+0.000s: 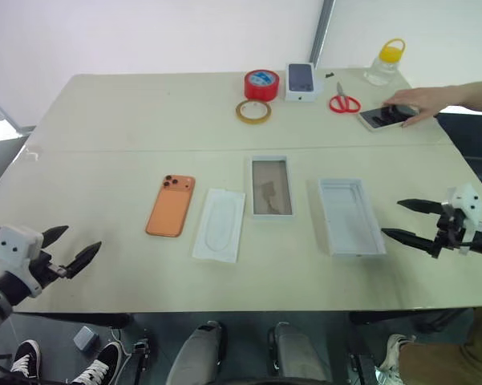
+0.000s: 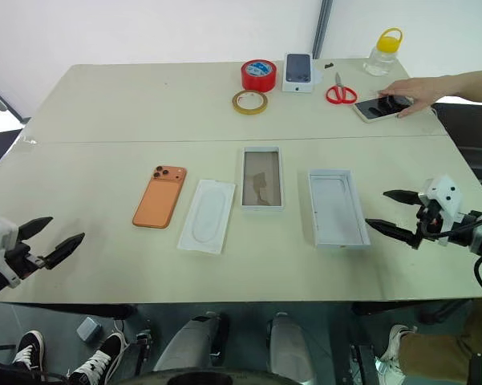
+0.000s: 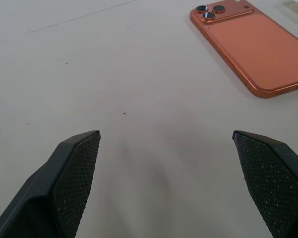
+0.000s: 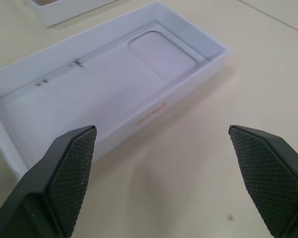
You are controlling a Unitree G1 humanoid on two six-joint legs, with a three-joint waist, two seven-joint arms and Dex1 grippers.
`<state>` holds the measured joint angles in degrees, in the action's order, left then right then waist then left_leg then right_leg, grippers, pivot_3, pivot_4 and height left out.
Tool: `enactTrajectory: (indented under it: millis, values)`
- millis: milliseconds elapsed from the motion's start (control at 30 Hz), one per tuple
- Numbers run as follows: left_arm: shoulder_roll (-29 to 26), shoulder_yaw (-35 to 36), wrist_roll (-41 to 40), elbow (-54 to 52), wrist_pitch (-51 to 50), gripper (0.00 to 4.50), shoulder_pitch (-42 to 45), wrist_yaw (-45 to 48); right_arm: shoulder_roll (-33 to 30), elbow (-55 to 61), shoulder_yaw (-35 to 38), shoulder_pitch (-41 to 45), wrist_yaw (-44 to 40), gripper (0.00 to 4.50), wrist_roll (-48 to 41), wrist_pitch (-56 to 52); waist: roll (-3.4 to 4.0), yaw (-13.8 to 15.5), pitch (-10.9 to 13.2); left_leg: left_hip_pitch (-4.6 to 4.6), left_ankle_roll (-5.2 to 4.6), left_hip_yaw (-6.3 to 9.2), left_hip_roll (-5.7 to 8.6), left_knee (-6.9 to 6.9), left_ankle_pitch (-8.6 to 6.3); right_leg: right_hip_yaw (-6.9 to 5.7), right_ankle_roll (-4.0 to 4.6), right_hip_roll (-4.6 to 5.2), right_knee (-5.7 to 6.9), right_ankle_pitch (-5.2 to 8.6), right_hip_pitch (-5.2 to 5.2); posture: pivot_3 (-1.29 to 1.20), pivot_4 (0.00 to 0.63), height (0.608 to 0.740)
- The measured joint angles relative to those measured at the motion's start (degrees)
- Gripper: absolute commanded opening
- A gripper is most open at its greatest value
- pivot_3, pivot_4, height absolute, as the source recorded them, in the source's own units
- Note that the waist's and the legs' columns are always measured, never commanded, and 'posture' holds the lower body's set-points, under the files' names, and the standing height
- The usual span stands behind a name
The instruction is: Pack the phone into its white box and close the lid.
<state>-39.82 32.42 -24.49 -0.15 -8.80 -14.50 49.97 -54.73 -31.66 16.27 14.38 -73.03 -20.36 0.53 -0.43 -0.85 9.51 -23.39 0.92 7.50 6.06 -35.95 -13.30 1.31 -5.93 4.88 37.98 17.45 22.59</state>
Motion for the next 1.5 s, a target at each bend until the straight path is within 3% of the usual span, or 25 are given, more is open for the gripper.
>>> enactTrajectory:
  millis: [600, 833, 1233, 1500]
  values:
    - [0.01, -0.99, -0.48, -1.32, -0.95, 4.5, 3.84, -1.07, 1.58, 2.94, 0.0, 0.64, 3.06, 4.46, 0.64, -0.33, 0.01, 0.14, 0.0, 0.0, 0.0, 0.0, 0.01, 0.0, 0.0, -0.01, -0.09, 0.0, 0.0, -0.05, 0.0, 0.0, 0.15, 0.74]
    - [0.04, -4.73, -2.34, -6.73, -6.61, 4.5, 4.11, -1.69, 1.94, 6.6, -0.49, 0.65, 3.49, 4.46, 0.66, -1.32, 0.02, 0.15, 0.0, 0.0, 0.0, 0.0, 0.01, -0.01, 0.0, -0.01, -0.1, 0.0, 0.0, -0.05, -0.01, 0.0, 0.15, 0.74]
    - [2.09, -11.06, -18.83, -18.97, -34.03, 4.5, 11.58, -9.61, 6.35, 26.07, -9.33, 3.63, 3.24, 4.46, -0.94, -8.59, 0.03, 0.2, 0.0, -0.01, 0.0, 0.02, 0.0, -0.05, 0.0, 0.0, -0.12, -0.04, 0.03, -0.06, 0.0, 0.0, 0.15, 0.74]
    - [9.57, -15.49, -31.68, -21.07, -50.89, 4.5, 18.21, -21.95, 9.83, 30.61, -13.11, 14.35, 3.47, 4.46, -2.33, -11.34, -0.02, 0.2, 0.01, -0.01, 0.01, 0.07, 0.01, -0.06, 0.01, -0.02, -0.14, -0.08, 0.04, -0.07, 0.01, 0.0, 0.15, 0.74]
